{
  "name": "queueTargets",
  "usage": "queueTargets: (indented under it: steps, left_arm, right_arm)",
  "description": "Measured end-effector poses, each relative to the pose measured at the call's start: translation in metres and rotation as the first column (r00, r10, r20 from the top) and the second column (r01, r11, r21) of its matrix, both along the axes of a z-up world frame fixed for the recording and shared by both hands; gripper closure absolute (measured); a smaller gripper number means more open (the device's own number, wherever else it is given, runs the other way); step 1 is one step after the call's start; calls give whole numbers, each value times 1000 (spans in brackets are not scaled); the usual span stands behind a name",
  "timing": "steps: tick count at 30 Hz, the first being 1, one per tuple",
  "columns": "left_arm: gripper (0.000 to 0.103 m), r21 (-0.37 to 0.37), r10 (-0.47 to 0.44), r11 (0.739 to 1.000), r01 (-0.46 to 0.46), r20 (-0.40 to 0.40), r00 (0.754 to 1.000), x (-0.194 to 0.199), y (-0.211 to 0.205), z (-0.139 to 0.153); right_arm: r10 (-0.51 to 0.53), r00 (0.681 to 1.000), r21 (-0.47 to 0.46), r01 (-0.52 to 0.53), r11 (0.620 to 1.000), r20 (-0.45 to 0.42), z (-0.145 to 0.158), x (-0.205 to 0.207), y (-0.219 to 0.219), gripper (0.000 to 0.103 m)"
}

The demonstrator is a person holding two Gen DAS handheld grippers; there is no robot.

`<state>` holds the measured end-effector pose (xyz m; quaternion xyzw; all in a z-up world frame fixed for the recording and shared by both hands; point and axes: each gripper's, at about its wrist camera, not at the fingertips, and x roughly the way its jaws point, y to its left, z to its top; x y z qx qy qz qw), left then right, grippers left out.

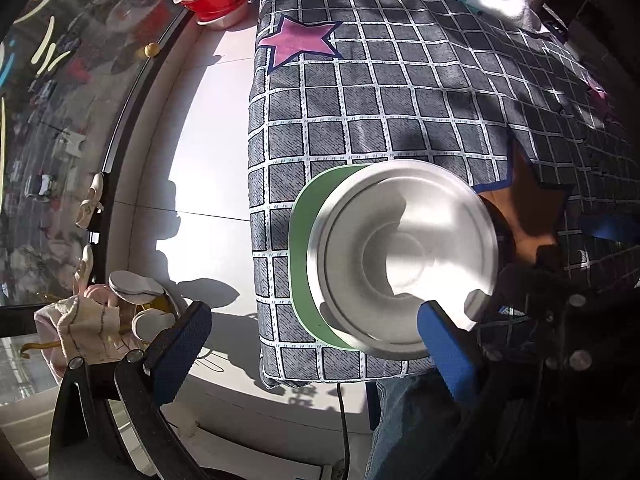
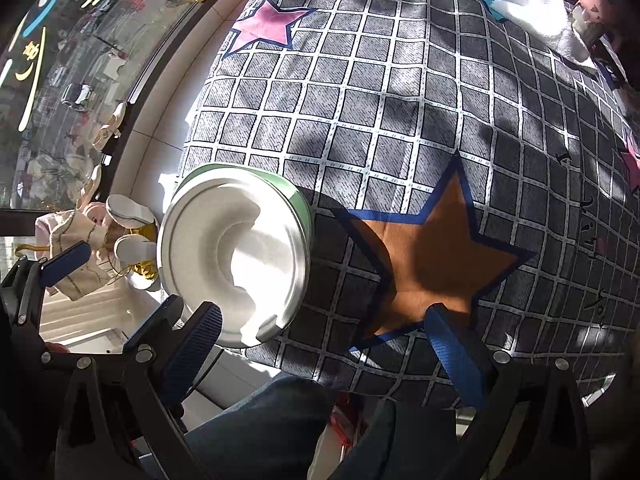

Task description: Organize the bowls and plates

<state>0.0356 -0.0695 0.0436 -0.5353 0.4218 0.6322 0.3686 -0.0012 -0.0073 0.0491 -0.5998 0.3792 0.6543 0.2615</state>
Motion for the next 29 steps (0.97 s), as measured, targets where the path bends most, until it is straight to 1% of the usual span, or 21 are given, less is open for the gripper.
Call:
queueTargets:
  steps: [4, 11, 16, 20, 23, 25, 27, 29]
  left_arm:
    - [0, 1, -15, 1000, 15, -2, 1000, 0, 3, 1]
    - [0, 6, -36, 999, 36, -11, 999, 1, 6, 3]
    - [0, 16, -22, 1000, 23, -16, 1000, -5, 8, 4]
    - [0, 0, 7, 1000, -7, -6, 1000, -9, 7, -1]
    - [0, -23, 32, 999, -32, 6, 999, -9, 6, -7]
    - [0, -36, 56, 998, -55, 13, 998, -8, 6, -11]
    - [0, -38, 73, 997, -72, 43, 996, -6, 6, -14]
    - [0, -36, 80, 996, -77, 91, 993, -1, 9, -17]
  right_arm:
    - [8, 1000, 13, -8, 1000, -3, 3, -3, 1, 1]
    - [7, 1000, 8, -7, 1000, -10, 3, -6, 1, 1]
    - [13, 1000, 23, -13, 1000, -20, 7, -9, 4, 1]
    - [44, 999, 26, -43, 999, -24, 8, -11, 1, 1]
    - [65, 998, 38, -64, 997, -24, 9, -12, 1, 1]
    - [70, 997, 22, -69, 997, -31, 7, -12, 3, 1]
    - [70, 996, 0, -70, 998, -47, 4, -12, 5, 1]
    - [73, 995, -21, -74, 997, -68, 2, -10, 9, 1]
